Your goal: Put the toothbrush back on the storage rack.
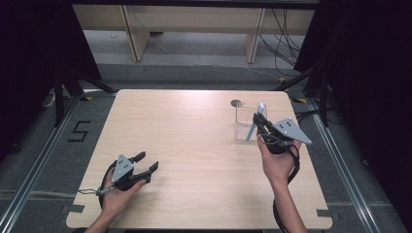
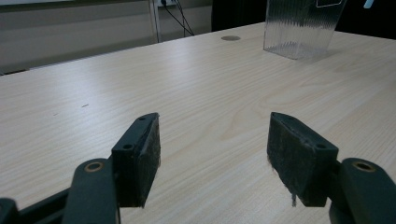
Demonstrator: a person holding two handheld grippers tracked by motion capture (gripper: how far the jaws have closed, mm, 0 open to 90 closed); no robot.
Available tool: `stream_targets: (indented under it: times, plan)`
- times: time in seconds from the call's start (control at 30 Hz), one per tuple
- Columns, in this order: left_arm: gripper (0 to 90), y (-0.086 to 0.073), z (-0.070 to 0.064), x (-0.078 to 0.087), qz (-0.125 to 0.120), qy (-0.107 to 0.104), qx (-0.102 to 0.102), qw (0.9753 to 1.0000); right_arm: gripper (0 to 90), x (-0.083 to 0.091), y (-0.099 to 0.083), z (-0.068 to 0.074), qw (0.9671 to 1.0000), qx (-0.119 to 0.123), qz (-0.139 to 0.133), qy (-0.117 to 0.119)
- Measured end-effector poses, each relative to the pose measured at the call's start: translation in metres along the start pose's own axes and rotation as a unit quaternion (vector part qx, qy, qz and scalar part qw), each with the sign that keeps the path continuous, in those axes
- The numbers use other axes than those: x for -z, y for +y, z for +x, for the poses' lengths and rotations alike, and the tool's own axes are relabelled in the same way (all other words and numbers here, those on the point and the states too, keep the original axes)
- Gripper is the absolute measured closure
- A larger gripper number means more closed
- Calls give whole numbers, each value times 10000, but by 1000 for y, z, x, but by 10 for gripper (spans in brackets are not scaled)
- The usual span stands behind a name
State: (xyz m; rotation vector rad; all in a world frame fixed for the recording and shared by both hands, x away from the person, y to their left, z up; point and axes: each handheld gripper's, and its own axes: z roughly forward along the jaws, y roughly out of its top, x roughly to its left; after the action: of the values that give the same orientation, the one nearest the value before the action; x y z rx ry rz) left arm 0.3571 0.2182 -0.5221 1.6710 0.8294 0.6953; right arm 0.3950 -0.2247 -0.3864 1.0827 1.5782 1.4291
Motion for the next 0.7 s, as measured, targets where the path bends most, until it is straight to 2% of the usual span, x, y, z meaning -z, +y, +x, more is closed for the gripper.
stream_targets:
  times: [0.03, 0.07, 0.1, 0.17, 0.3, 0.4, 0.43, 0.47, 0.5, 0.53, 0.67, 0.7]
  plan:
    - [346, 0, 0, 0, 0, 2, -1, 10000, 835, 1, 1, -1, 10000, -23, 12, -31]
    - [346, 0, 0, 0, -2, 1, 0, 10000, 835, 0, 2, -3, 10000, 73, -2, -36]
    - [346, 0, 0, 0, -4, -2, 4, 10000, 835, 1, 3, -3, 10000, -22, 13, -31]
    - [346, 0, 0, 0, -3, 1, 5, 10000, 836, 0, 5, -7, 9999, 58, -62, -116]
    - [346, 0, 0, 0, 1, 3, 2, 10000, 835, 0, 6, -9, 9999, -21, -52, -111]
    - [346, 0, -1, 0, -2, 0, 7, 10000, 835, 0, 7, -12, 9999, 19, -45, -147]
    - [346, 0, -1, 0, -4, 2, 10, 10000, 835, -1, 7, -11, 9998, -34, -81, -156]
    - [346, 0, -1, 0, -3, 2, 9, 10000, 835, -1, 8, -13, 9998, 52, -87, -195]
    - [346, 0, 0, 0, -4, 3, 9, 10000, 835, -2, 8, -12, 9998, -9, -106, -178]
    - [346, 0, 0, 0, -7, 2, 7, 10000, 835, -1, 9, -14, 9996, 61, -120, -234]
    - [346, 0, -1, 0, -10, -4, 15, 10000, 835, -2, 10, -17, 9997, 48, -140, -216]
    - [346, 0, -1, 0, -11, -3, 17, 10000, 835, -2, 10, -17, 9996, -16, -98, -271]
